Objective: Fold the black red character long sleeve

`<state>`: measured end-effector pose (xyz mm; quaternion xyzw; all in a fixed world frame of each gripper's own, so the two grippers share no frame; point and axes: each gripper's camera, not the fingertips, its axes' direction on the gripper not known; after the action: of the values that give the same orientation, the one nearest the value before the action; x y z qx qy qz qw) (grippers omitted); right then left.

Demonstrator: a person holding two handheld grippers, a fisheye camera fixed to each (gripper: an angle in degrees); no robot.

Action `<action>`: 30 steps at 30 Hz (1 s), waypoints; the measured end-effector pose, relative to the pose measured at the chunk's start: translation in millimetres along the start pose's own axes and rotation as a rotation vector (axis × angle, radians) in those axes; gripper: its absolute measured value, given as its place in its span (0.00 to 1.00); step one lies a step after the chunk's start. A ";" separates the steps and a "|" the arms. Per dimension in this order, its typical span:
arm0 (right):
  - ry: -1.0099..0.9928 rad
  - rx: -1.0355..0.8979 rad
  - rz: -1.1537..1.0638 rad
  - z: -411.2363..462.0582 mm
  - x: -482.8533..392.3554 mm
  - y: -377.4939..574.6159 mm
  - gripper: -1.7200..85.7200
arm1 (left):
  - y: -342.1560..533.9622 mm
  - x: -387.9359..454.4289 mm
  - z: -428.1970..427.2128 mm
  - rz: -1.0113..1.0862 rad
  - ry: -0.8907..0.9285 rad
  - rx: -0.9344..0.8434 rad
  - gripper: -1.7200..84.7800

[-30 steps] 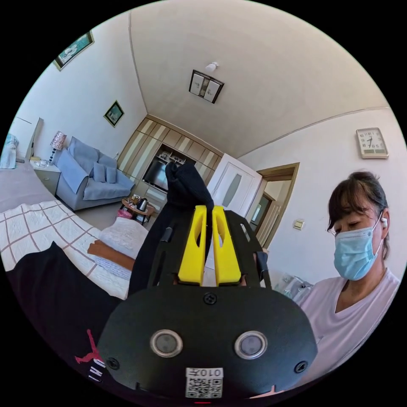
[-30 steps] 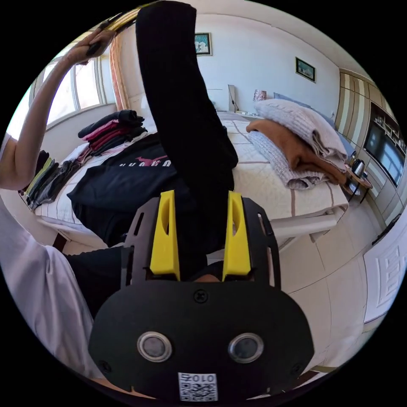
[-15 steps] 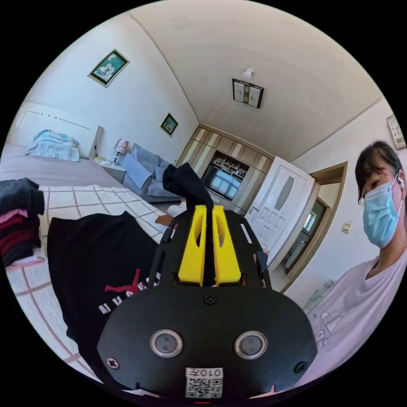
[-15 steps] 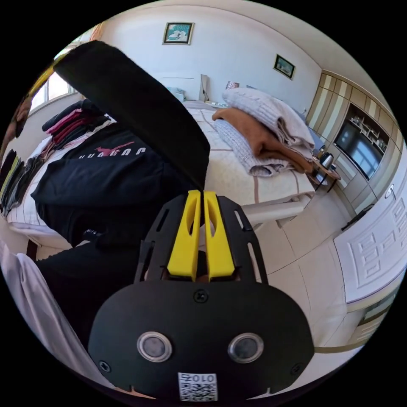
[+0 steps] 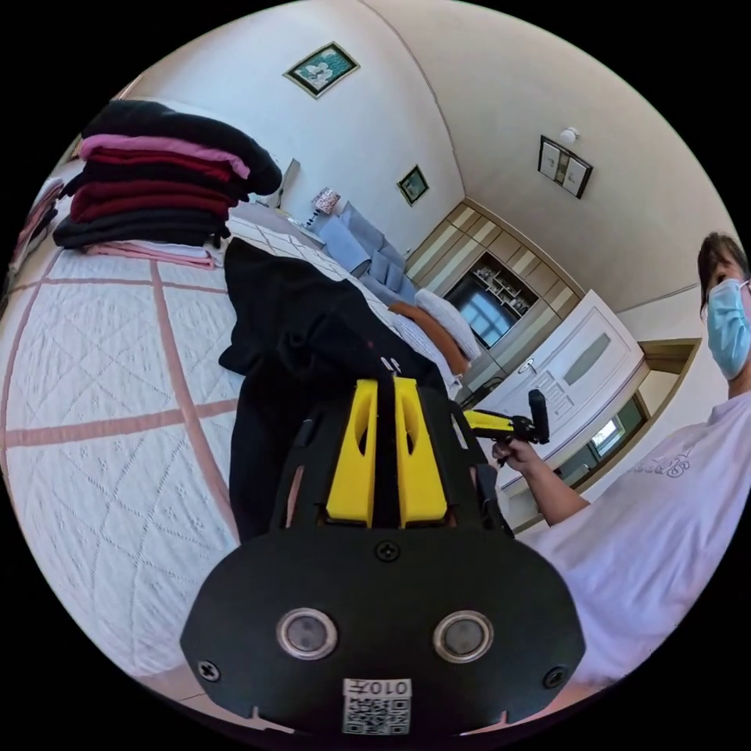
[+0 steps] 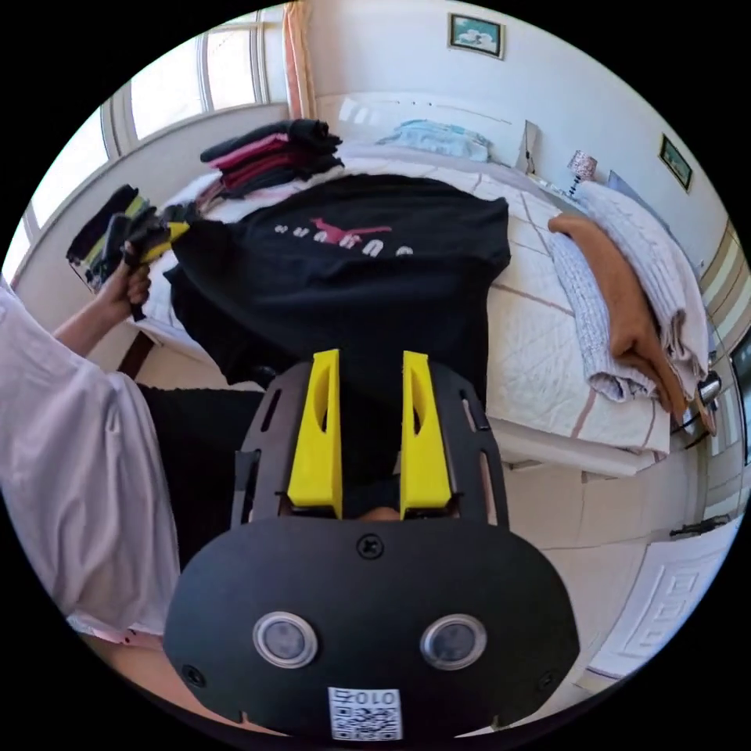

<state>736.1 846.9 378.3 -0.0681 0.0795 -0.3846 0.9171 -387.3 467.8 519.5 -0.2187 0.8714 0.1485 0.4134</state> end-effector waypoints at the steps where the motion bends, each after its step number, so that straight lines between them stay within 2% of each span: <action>1: 0.015 0.069 0.054 -14.4 15.0 -5.1 0.13 | 3.2 -3.3 -4.4 -0.007 0.008 0.010 0.08; 4: 0.141 0.068 0.181 -17.3 60.3 -30.7 0.14 | 17.6 -21.2 -22.4 -0.056 0.039 0.046 0.09; 6: 0.150 0.020 0.234 -2.1 87.5 -49.1 0.15 | 25.0 -32.4 -32.1 -0.094 0.064 0.078 0.10; 11: -0.033 -0.037 0.293 50.8 134.8 -77.3 0.15 | 25.5 -41.9 -49.3 -0.098 0.067 0.107 0.09; 15: -0.158 -0.116 0.331 97.1 163.0 -72.9 0.11 | 22.4 -49.4 -61.3 -0.091 0.079 0.109 0.09; 19: -0.193 -0.044 0.414 74.7 190.6 -59.9 0.06 | 14.6 -48.3 -66.7 -0.054 0.092 0.109 0.07; 23: -0.263 -0.076 0.486 80.6 223.2 -52.6 0.06 | -8.0 -33.3 -70.7 0.081 -0.016 0.111 0.07; 25: -0.223 -0.130 0.468 97.9 221.4 -50.8 0.07 | -13.1 -39.4 -68.5 0.072 -0.097 0.082 0.07; 26: -0.208 -0.123 0.470 98.9 220.3 -49.0 0.07 | -13.8 -48.5 -60.9 0.060 -0.130 0.013 0.08; 28: -0.184 -0.092 0.497 96.2 218.8 -39.4 0.08 | -10.5 -68.9 -43.7 -0.008 -0.102 -0.155 0.09; 30: -0.157 -0.080 0.496 89.7 215.9 -34.0 0.09 | -0.4 -69.2 -47.1 -0.001 -0.070 -0.152 0.11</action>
<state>879.6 674.3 452.2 -0.1124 0.0375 -0.1381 0.9833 -379.0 464.6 602.8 -0.2447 0.8424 0.2215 0.4259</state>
